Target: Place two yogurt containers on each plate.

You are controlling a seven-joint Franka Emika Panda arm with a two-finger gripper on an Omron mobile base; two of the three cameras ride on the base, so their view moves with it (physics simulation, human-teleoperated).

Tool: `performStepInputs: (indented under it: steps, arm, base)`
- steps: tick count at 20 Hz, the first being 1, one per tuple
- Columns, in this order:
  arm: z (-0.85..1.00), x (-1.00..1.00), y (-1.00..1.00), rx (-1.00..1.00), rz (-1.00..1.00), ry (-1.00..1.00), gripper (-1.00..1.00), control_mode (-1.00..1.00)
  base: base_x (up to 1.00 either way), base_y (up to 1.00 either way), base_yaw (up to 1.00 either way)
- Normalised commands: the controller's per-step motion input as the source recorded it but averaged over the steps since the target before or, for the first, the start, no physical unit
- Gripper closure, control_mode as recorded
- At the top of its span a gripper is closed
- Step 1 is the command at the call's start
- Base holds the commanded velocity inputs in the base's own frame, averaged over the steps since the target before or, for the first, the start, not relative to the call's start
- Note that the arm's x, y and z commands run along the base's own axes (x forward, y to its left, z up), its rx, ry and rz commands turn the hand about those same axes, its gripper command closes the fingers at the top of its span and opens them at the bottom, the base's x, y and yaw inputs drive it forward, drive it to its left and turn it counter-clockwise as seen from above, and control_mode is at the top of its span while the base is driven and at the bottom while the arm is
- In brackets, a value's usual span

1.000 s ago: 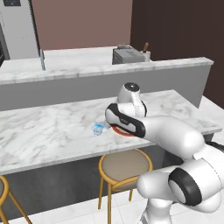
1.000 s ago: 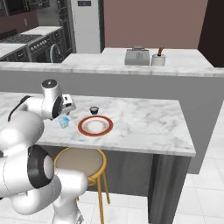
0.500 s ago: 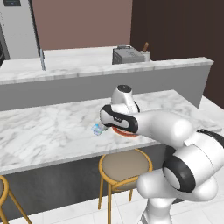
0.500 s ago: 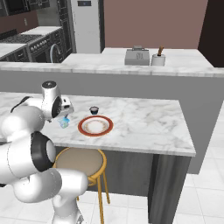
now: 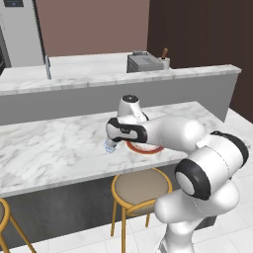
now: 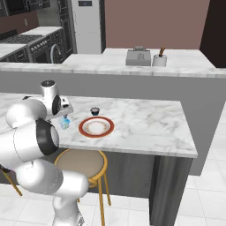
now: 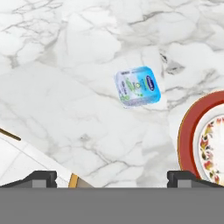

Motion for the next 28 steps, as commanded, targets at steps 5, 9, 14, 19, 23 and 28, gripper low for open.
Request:
performStepInputs:
  steps: [5,9,14,19,23,28]
  arm:
    - [-0.07,0.32,0.01,-0.05,0.00,0.00,-1.00,-1.00]
    - [-0.17,0.36,0.00,-0.04,0.00,0.00,-1.00,-1.00]
    - [-0.19,0.26,0.03,-0.03,0.00,0.00,-1.00,-1.00]
    - [-0.13,0.02,0.16,-0.01,0.00,0.00,-1.00,-1.00]
    - [-0.16,0.06,0.18,-0.01,0.00,0.00,-1.00,-1.00]
    - [-0.15,0.02,0.03,0.00,-0.01,0.00,-1.00,-1.00]
  base:
    - [0.00,0.00,0.00]
    - [0.00,0.00,0.00]
    - [0.00,0.00,0.00]
    - [0.00,0.00,0.00]
    - [0.00,0.00,0.00]
    - [0.00,0.00,0.00]
